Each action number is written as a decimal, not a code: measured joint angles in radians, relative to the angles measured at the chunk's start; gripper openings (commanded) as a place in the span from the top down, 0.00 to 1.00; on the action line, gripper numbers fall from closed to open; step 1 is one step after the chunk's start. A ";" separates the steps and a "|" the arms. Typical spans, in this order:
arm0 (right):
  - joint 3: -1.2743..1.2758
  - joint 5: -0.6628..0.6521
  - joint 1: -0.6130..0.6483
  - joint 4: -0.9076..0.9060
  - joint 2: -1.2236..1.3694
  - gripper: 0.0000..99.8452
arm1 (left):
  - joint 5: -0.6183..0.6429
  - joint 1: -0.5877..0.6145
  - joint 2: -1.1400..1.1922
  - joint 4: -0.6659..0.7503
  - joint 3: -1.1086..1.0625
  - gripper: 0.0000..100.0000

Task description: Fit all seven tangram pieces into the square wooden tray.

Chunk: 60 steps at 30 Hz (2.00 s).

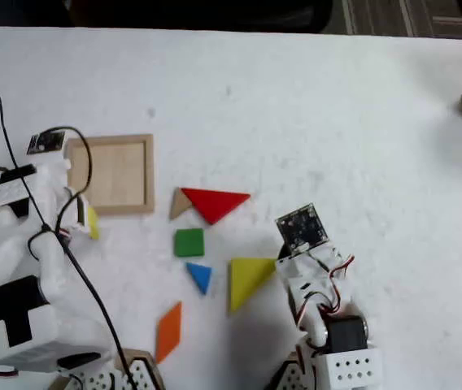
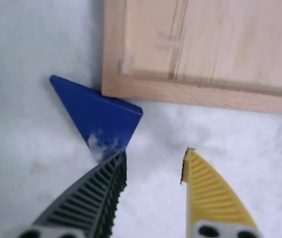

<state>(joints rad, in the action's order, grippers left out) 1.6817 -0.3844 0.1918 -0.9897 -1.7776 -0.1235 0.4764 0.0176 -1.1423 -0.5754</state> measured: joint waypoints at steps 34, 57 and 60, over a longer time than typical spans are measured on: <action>0.000 -0.112 0.000 -0.055 0.000 0.98 | 0.193 0.071 -0.003 0.167 -0.066 0.65; 0.000 -0.112 0.000 -0.055 0.000 0.98 | -0.029 0.184 0.121 0.259 -0.015 0.71; 0.000 -0.112 0.000 -0.055 0.000 0.98 | -0.029 0.184 0.218 0.221 0.077 0.71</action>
<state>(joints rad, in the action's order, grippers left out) 1.6817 -0.4964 0.1918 -1.0449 -1.7776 -0.1527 0.6605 0.2355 -0.9214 -0.4987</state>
